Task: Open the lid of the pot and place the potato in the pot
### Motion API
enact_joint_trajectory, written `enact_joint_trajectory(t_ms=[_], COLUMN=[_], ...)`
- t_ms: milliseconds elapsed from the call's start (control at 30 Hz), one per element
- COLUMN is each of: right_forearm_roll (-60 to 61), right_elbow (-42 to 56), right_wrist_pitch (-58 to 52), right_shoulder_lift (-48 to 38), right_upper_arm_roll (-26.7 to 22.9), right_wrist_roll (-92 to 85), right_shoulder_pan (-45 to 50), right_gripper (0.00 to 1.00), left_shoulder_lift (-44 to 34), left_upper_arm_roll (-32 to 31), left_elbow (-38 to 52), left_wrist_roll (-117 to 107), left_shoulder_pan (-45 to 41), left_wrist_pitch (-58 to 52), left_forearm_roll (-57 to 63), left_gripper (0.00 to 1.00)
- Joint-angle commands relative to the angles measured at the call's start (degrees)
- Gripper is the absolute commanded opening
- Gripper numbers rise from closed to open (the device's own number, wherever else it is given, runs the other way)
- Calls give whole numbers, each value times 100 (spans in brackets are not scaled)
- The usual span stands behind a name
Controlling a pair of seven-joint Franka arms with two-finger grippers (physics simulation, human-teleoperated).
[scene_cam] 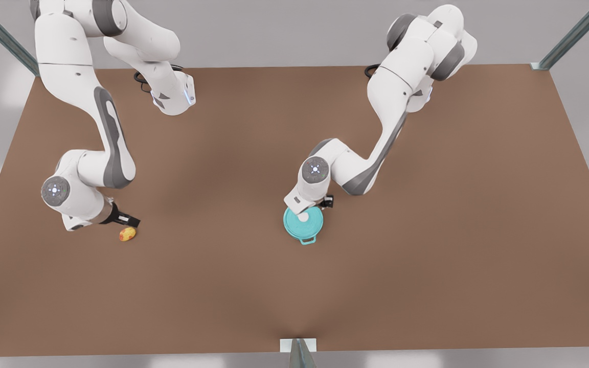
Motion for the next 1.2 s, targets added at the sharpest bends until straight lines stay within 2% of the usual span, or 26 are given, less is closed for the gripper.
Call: enact_joint_trajectory(t_ms=[0, 200, 400, 433, 467, 500, 567, 633, 700, 767, 900, 967, 1033, 1100, 1133, 1167], right_forearm_roll=[14, -4, -83, -162, -171, -171, -311, -311, -311, -320, -672, -672, -672, -672, -663, -645], right_elbow=[-2, 7, -2, -152, -231, -336, -450, -451, -451, -451, -433, -407, -389, -372, -354, -354], right_wrist_pitch=[986, 1610, 1918, 1917, 1944, 2111, 2164, 2102, 2067, 2058, 1970, 1970, 1926, 1926, 1935, 1935], right_shoulder_lift=[146, 585, 875, 858, 858, 858, 867, 902, 998, 1104, 1218, 1218, 1227, 1227, 1253, 1253], right_upper_arm_roll=[1, -8, 1, -8, 1, -8, 1, -8, -96, -324, -430, -430, -430, -430, -430, -430], right_wrist_roll=[1186, 1354, 1346, 1354, 1346, 1346, 1354, 1363, 1363, 1354, 1354, 1354, 1363, 1460, 1574, 1618], right_shoulder_pan=[-76, -190, -392, -401, -393, -401, -392, -305, -182, 3, -6, -6, -6, 12, 73, 100], right_gripper=[100, 100, 100, 100, 100, 100, 100, 100, 100, 100, 100, 100, 100, 100, 100, 99], left_shoulder_lift=[274, 336, 300, 283, 292, 309, 309, 292, 265, 239, 564, 907, 933, 933, 960, 977], left_upper_arm_roll=[11, 29, 47, 47, 47, 47, 47, 64, 64, 82, 29, 29, 29, 38, 29, 29], left_elbow=[261, -99, -240, -231, -231, -214, -170, -161, -135, 261, 551, 595, 595, 595, 595, 595], left_wrist_roll=[-2692, -2613, -2551, -2560, -2569, -2577, -2569, -2525, -2525, -2428, -337, -248, -134, -64, 42, 42], left_shoulder_pan=[-164, -129, -121, -121, -112, -112, -85, -68, -42, 230, 1725, 1769, 1769, 1769, 1769, 1769], left_wrist_pitch=[1053, 1088, 1062, 1044, 1044, 1044, 1044, 1044, 1027, 693, 772, 1079, 1088, 1088, 1158, 1167], left_forearm_roll=[111, 744, 858, 858, 858, 858, 867, 867, 867, 858, 788, 797, 797, 806, 797, 797], left_gripper=[100, 100, 100, 88, 72, 61, 47, 38, 36, 36, 36, 36, 36, 68, 100, 100])
